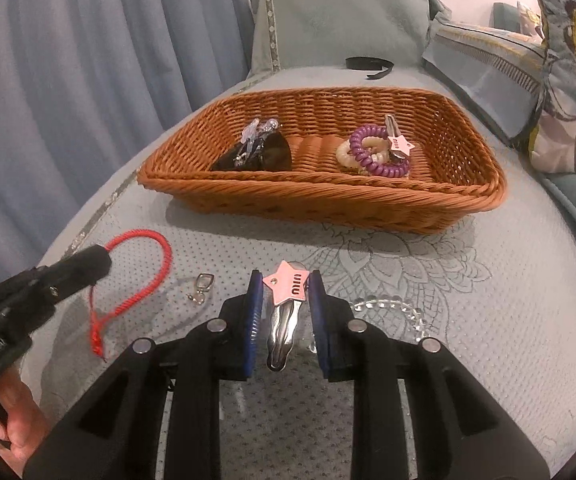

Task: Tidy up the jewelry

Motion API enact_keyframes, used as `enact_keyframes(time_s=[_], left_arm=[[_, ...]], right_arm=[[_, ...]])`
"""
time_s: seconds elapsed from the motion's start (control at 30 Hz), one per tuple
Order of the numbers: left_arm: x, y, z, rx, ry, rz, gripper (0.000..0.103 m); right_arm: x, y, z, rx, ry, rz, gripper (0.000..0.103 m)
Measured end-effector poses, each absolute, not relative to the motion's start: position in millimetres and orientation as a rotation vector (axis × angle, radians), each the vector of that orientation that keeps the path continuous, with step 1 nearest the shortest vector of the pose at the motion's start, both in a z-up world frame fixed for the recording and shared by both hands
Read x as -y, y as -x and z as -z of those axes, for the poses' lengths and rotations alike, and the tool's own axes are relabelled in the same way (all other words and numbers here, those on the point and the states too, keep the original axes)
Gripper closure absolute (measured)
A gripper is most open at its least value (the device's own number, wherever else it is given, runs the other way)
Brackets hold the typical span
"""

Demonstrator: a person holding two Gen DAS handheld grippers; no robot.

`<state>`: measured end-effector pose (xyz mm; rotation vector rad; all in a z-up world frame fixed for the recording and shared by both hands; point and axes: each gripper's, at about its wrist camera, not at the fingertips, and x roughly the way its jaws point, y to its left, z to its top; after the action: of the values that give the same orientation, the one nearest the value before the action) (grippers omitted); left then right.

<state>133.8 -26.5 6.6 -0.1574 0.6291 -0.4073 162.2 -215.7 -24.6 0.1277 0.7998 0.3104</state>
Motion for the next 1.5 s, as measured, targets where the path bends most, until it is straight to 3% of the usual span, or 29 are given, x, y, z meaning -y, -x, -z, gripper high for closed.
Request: enact_keyframes(time_s=[0.3,0.5,0.77,1.03,1.37,1.4,1.43,1.5], left_arm=[[23,-131,-15,-0.595,0.185,0.413,0.101],[27,-131,-35,-0.545,0.203,0.408,0.101],[29,-186,-84,-0.471,0.16,0.37,0.101],[34,-272,-66,-0.543,0.243,0.282,0.101],[59,-281,-30,-0.611,0.176,0.317,0.101],[58,-280,-30,-0.611,0.179,0.323,0.098],[56,-278,-31,-0.613,0.189,0.329,0.083],[52,-271,-35,-0.597,0.205,0.331,0.07]], right_arm=[[221,-155,12,-0.766,-0.145,-0.309,0.083],[240,-151,-29,-0.676,-0.195,-0.306,0.083],[260,-219,-76,-0.637,-0.157,-0.261,0.083],[246,-300,-39,-0.821,-0.194,-0.287,0.082],[221,-307,-10,-0.905,-0.051,-0.267,0.082],[220,-306,-11,-0.905,-0.049,-0.269,0.082],[222,-305,-12,-0.905,-0.053,-0.27,0.082],[226,-303,-16,-0.899,-0.07,-0.27,0.079]])
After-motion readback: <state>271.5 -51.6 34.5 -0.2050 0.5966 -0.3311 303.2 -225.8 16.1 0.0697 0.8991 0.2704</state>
